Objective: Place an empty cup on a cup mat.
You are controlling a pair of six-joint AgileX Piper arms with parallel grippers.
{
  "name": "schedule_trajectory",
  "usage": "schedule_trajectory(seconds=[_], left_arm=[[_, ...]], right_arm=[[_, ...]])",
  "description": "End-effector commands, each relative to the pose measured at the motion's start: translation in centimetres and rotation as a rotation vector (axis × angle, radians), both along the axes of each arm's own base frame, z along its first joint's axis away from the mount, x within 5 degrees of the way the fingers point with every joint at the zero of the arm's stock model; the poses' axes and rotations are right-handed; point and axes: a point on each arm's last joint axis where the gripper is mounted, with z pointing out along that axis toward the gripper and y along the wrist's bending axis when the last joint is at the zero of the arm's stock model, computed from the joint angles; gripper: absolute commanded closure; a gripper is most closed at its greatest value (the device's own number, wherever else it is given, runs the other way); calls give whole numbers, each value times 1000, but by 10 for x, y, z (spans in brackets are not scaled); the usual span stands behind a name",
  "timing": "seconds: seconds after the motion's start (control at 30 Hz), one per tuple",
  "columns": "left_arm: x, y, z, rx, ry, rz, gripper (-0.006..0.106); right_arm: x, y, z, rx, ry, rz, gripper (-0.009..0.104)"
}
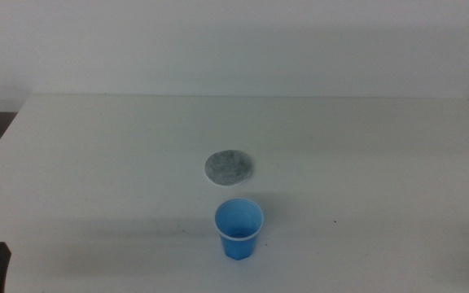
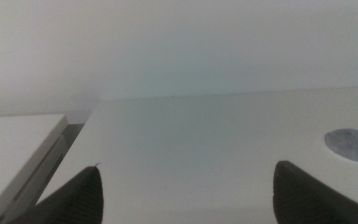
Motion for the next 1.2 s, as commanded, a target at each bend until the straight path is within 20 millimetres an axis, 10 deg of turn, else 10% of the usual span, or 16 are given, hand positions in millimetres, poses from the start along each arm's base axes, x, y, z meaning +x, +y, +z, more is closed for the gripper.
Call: schedule_trajectory(seconds=[0.0, 0.1, 0.43, 0.53, 0.8, 1.17], left_arm=[[0, 0, 1, 3, -8, 1, 7], [0, 0, 1, 3, -8, 1, 7], [65, -13, 181, -47, 658, -131, 7], [100, -20, 197, -77, 803, -188, 7], [184, -91, 173, -43, 1062, -240, 7], [225, -188, 82, 15, 1313, -314, 7]], right_arm=[[0, 0, 0, -7, -8, 3, 2], [0, 0, 0, -7, -8, 3, 2], [0, 0, 0, -7, -8, 3, 2], [0, 0, 0, -7, -8, 3, 2], [0, 0, 0, -7, -8, 3, 2], [0, 0, 0, -7, -8, 3, 2]])
